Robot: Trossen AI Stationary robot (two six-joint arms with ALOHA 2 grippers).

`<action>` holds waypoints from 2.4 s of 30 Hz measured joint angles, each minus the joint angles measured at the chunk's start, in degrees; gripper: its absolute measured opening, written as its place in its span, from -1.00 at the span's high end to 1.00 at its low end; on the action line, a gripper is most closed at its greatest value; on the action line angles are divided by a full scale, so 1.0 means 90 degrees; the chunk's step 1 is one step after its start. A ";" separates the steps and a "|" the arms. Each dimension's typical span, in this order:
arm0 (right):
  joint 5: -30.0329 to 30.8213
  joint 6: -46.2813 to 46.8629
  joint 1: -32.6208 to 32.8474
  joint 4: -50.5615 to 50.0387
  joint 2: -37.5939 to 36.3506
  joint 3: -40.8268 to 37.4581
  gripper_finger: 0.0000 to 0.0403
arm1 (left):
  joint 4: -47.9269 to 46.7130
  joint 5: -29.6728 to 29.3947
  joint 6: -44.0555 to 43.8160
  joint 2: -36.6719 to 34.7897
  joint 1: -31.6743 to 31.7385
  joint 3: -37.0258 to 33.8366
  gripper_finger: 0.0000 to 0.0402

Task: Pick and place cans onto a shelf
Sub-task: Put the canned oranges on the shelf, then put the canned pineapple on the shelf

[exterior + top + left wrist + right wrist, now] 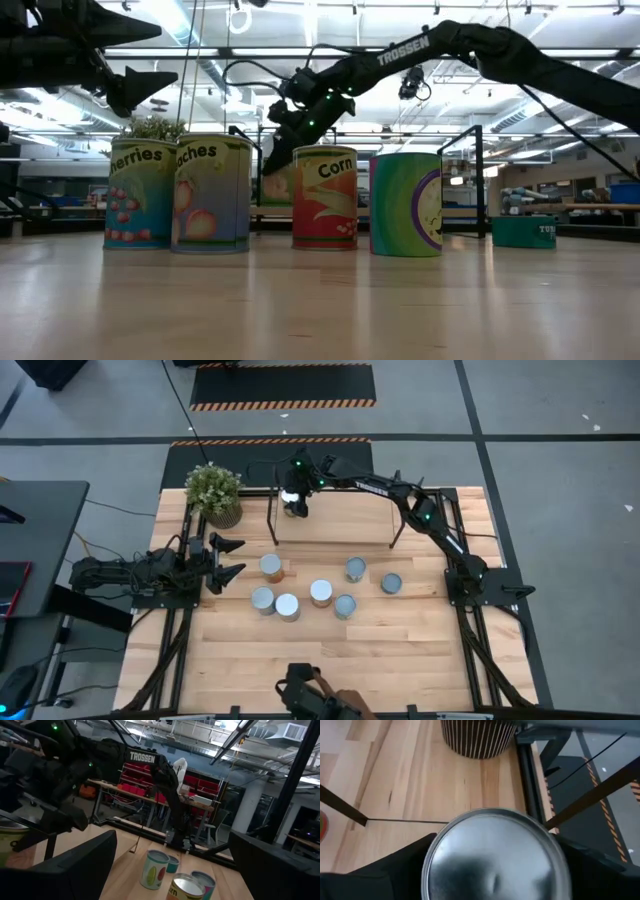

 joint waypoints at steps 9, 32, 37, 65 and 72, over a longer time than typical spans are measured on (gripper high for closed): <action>0.0176 -0.0082 0.0043 -0.0329 -0.0130 0.0180 -0.97 | -0.0032 0.0000 -0.0002 0.0000 0.0000 0.0000 -0.94; 0.1123 -0.0456 0.0430 -0.0805 -0.0611 0.0170 -0.98 | -0.0097 0.0000 -0.0019 -0.0001 0.0000 0.0000 -0.94; 0.1358 -0.0101 0.0989 -0.1532 -0.0893 0.0184 -0.98 | -0.0287 0.0000 -0.0020 -0.0002 0.0000 0.0000 -0.94; 0.1985 0.0988 0.2960 -0.2951 -0.1430 -0.0965 -0.76 | -0.3928 -0.1614 -0.1760 0.3000 -0.0001 0.2092 -0.94; 0.2174 0.1007 0.3085 -0.0495 -0.2825 -0.3486 -0.76 | -0.5116 -0.1415 -0.2477 0.4286 0.0097 0.2744 -0.94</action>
